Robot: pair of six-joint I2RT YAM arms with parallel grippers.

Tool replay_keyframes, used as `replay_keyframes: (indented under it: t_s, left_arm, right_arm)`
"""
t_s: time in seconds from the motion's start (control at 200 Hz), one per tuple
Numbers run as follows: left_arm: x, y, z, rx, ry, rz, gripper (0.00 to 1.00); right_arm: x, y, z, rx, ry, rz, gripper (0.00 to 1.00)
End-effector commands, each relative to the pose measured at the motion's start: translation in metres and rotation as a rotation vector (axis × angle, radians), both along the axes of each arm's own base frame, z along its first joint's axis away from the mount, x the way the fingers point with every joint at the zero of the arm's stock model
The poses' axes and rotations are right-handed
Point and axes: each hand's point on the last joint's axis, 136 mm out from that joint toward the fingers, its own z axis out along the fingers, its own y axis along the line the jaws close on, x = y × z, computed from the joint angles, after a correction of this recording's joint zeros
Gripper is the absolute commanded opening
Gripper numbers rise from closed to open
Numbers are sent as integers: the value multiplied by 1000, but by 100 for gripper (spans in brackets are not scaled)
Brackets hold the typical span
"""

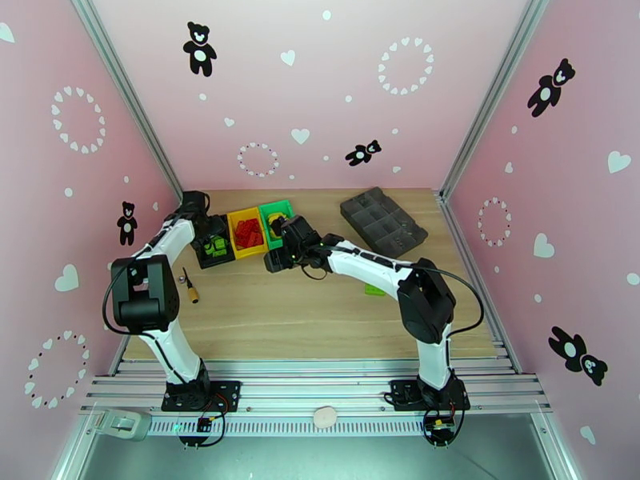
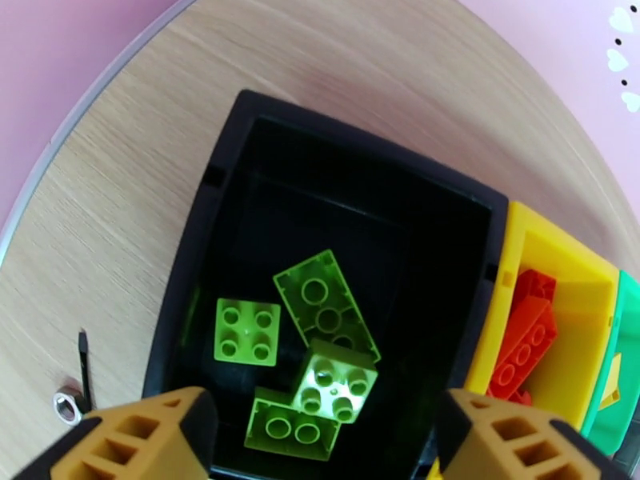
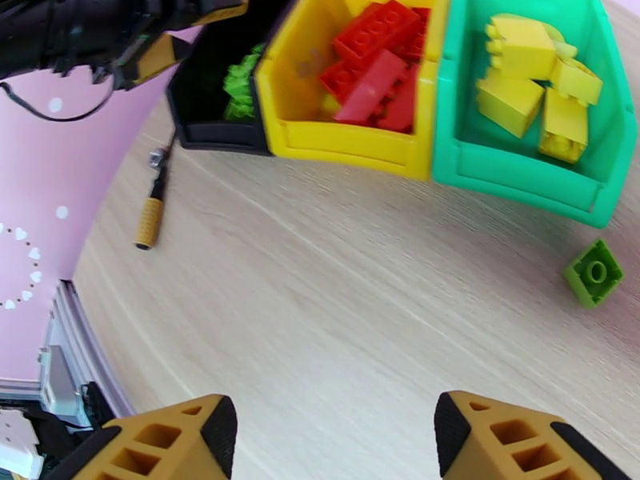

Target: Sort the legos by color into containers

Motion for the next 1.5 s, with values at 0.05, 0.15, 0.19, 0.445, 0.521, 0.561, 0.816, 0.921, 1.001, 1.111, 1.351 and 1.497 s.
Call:
replay_keyframes:
  t_s: [0.05,0.15,0.19,0.445,0.521,0.561,0.816,0.921,1.001,1.111,1.351,1.497]
  left_arm:
    - [-10,-18,27,-26,-81,-27,79]
    - [-18,-38,36,-16,-108,-66,79]
    - [-22,-47,39,-5,-113,-86,79]
    - [-41,-130,34,57,-105,-288,78]
    - [-45,-160,28,71,-98,-367,78]
    - [-46,-176,25,80,-91,-408,78]
    - [-48,-271,-7,153,-36,-642,74]
    - [-43,-296,-27,200,11,-701,72]
    - [-37,-304,-40,226,41,-716,72]
    - [-29,-306,-53,253,69,-712,72]
    - [-18,-314,-69,274,99,-739,67]
    - [-12,-327,-74,245,96,-771,59]
  right_arm:
    - [8,-36,-11,-80,-11,-60,75]
    - [14,-54,-19,-105,-11,-101,77]
    - [16,-62,-23,-114,-6,-116,77]
    - [29,-112,-43,-147,25,-213,78]
    - [29,-128,-47,-148,35,-240,78]
    - [29,-137,-49,-149,41,-257,78]
    - [24,-194,-58,-118,85,-359,74]
    - [17,-211,-57,-119,84,-380,74]
    - [11,-221,-56,-120,84,-394,74]
    - [4,-231,-54,-110,80,-407,74]
    - [-3,-236,-47,-91,71,-413,74]
    - [-3,-235,-45,-77,71,-414,73]
